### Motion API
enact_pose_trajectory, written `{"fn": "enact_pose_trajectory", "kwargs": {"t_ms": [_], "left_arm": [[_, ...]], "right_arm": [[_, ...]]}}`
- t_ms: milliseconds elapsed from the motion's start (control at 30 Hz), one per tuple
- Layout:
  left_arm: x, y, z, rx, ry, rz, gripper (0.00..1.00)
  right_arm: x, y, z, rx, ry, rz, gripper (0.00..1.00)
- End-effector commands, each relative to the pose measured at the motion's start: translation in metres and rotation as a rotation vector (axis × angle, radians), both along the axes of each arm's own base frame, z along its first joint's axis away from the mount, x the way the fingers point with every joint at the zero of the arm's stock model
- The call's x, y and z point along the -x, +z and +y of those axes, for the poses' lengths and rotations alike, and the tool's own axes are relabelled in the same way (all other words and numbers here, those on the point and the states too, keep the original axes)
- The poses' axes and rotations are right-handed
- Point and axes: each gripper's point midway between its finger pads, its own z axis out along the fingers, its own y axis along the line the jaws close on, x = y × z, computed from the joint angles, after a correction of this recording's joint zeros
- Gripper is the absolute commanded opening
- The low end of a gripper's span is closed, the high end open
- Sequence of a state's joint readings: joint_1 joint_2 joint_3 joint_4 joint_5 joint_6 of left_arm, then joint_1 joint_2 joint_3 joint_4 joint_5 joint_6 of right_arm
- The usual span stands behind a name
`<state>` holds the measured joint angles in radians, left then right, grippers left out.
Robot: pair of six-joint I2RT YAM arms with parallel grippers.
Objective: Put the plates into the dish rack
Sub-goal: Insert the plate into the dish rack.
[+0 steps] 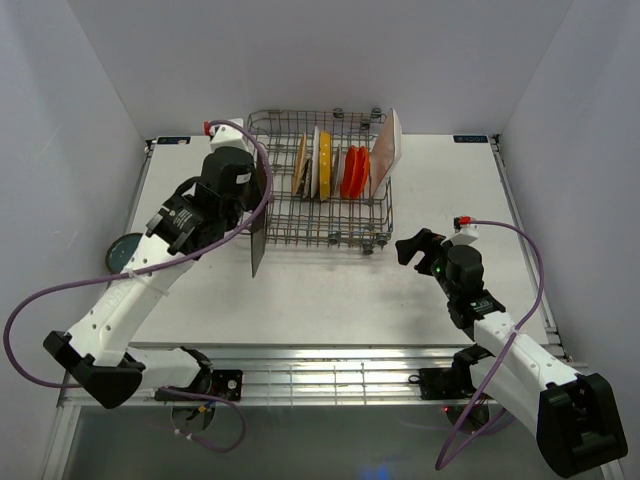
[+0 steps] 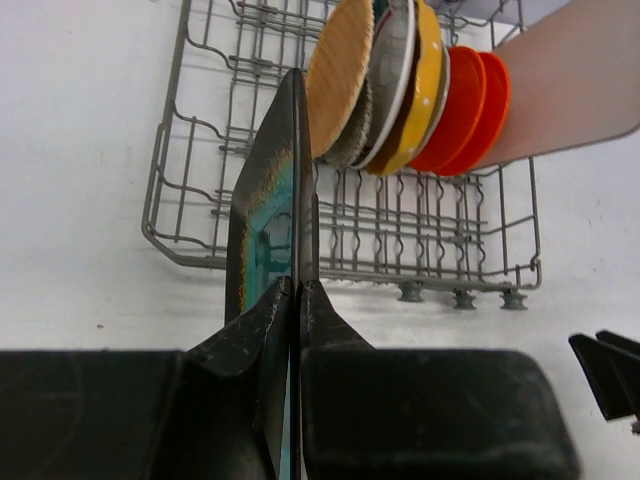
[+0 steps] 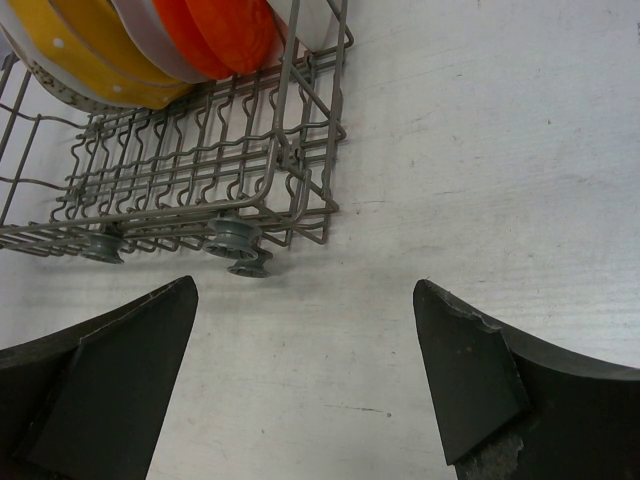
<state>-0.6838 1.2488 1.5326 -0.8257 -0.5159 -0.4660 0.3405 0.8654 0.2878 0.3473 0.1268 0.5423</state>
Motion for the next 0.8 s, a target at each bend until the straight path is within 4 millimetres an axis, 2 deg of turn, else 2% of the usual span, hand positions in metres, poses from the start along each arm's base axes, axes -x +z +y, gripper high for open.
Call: {"fn": "enact_pose_trajectory", "kwargs": {"t_ms": [0,267,300,400,433,500,533,600,667,733,767], "left_arm": [[-0.026,0.07,0.011,0.146,0.012,-0.194,0.0],[-0.07,0.05,0.005,0.175,-0.04,-0.13,0.0],[-0.074,0.056,0.007,0.184,-0.039,-0.143,0.0],[-0.088,0.056,0.005,0.193,-0.055,-0.134,0.0],[-0.09,0.067,0.005,0.205,-0.061,-0.155,0.0],[-0.098,0.068,0.004,0.21,-0.073,-0.146,0.0],[-0.099,0.081,0.003,0.22,-0.079,-0.17,0.0],[-0.107,0.077,0.002,0.214,-0.084,-0.142,0.0],[-0.11,0.087,0.002,0.222,-0.088,-0.157,0.0],[-0.118,0.085,0.001,0.229,-0.096,-0.149,0.0],[-0.12,0.093,0.0,0.239,-0.104,-0.165,0.0]], "right_arm": [[-0.007,0.023,0.002,-0.014,0.003,-0.076,0.94],[-0.009,0.023,0.002,-0.012,0.0,-0.073,0.94],[-0.009,0.021,0.001,-0.01,-0.002,-0.069,0.94],[-0.009,0.021,0.001,-0.01,-0.002,-0.067,0.94],[-0.009,0.021,0.001,-0.01,-0.003,-0.069,0.94],[-0.009,0.022,0.001,-0.01,-0.003,-0.07,0.94],[-0.009,0.021,0.001,-0.01,-0.002,-0.069,0.94],[-0.008,0.022,0.002,-0.011,0.0,-0.07,0.94],[-0.009,0.023,0.002,-0.013,-0.001,-0.073,0.94],[-0.008,0.022,0.002,-0.013,-0.001,-0.071,0.94],[-0.008,0.021,0.002,-0.012,-0.001,-0.068,0.94]]}}
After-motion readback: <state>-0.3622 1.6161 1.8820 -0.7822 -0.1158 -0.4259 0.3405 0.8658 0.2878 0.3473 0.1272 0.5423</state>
